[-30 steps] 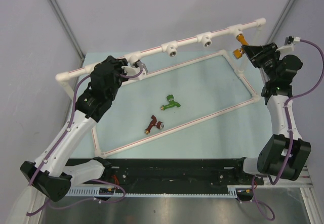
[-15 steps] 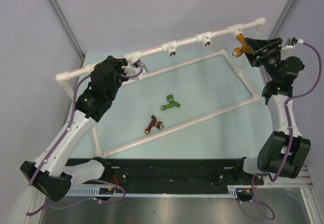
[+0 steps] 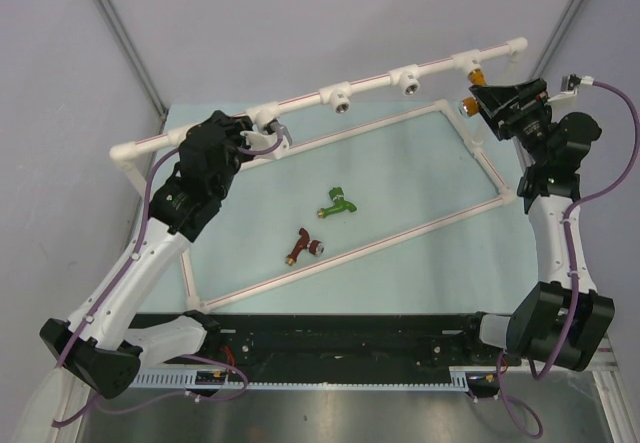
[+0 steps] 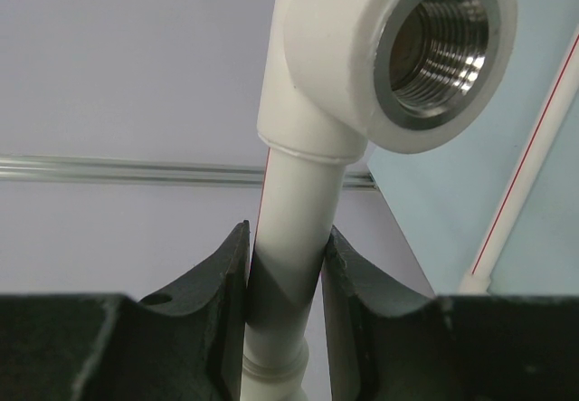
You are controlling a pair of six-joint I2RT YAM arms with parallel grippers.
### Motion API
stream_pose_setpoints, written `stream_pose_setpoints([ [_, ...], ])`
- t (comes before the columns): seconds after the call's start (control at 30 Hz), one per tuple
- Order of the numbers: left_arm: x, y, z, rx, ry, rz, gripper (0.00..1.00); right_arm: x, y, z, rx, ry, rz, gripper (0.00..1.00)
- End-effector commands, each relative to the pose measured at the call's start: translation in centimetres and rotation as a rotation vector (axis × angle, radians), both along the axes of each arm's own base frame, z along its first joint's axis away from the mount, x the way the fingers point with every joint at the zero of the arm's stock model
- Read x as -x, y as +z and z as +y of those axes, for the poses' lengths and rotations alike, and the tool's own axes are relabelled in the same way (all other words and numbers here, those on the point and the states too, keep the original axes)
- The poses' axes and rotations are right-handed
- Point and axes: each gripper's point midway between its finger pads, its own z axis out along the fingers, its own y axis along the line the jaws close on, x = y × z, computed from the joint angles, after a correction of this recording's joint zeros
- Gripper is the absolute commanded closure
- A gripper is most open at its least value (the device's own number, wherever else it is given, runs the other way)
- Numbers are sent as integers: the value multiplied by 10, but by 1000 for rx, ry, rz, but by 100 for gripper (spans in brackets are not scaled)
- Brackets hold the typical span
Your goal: Install the water faucets
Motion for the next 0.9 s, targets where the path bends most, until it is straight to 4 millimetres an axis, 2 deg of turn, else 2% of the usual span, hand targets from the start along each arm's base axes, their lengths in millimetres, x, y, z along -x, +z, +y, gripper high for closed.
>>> stream_pose_setpoints([
  [0.0, 3, 6, -7, 103, -20, 1, 100, 12, 17, 12, 92, 12, -63, 0],
  [0.13, 3, 6, -7, 103, -21, 2, 100, 14, 15, 14, 113, -5, -66, 0],
  [0.37, 2, 6, -8, 103, -21, 2, 100, 17, 7, 5, 99, -88, -74, 0],
  [0.6, 3, 6, -8, 105, -22, 2, 100, 19, -2, 13, 46, -83, -86, 0],
  [0.87, 3, 7, -7, 106, -23, 1, 100, 21, 5, 22, 7, -71, -143, 0],
])
